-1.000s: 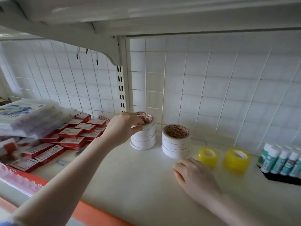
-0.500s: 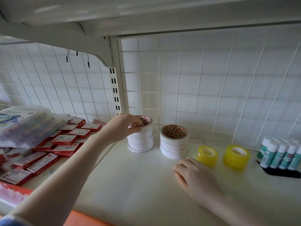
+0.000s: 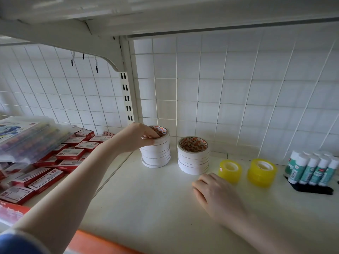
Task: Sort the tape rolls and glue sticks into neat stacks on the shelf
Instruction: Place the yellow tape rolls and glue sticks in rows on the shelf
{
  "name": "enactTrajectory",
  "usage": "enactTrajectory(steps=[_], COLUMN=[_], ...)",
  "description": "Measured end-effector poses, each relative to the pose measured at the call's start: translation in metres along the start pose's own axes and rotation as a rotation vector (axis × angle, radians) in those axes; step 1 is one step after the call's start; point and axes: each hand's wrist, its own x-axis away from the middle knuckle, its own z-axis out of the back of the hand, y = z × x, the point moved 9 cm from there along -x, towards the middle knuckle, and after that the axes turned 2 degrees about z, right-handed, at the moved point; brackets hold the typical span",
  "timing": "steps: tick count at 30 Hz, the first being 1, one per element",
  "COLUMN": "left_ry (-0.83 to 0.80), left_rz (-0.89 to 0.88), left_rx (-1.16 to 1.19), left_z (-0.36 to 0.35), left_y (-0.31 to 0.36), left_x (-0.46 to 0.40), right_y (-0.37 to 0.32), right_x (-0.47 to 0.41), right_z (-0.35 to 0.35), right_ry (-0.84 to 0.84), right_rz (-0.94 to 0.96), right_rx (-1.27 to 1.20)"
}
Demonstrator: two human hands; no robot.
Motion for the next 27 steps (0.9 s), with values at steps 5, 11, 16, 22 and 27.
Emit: enactTrajectory(steps=[5,11,16,22,27], left_ry=[0.007,0.146,0.436,0.490,0.424], left_rz=[0.015,0.007,-0.016,0.056,0.114], left_rx=[-0.010,-0.186,-0.286,-0.195,-0.106], left_z=[0.001,0.008,0.009,-0.025,-0.069], left_y=[0.002,0.010,0.032,0.063,0.111], left_x=[0.004,0.018,0.052,0.082,0.093], right_y=[0.000,0.001,0.013,0.042,0.085], right_x=[0.000,0.001,0.011,0.041,0.092], right_z=[0.001,0.001,0.013,0.053,0.094], right_ry=[-0.012,-0.044,-0.103,-0.156,-0.186], right_rz=[-0.004,-0.008,0.024,-0.089,-0.268], right_rx=[-0.003,-0.007,0.054,0.141,0.166])
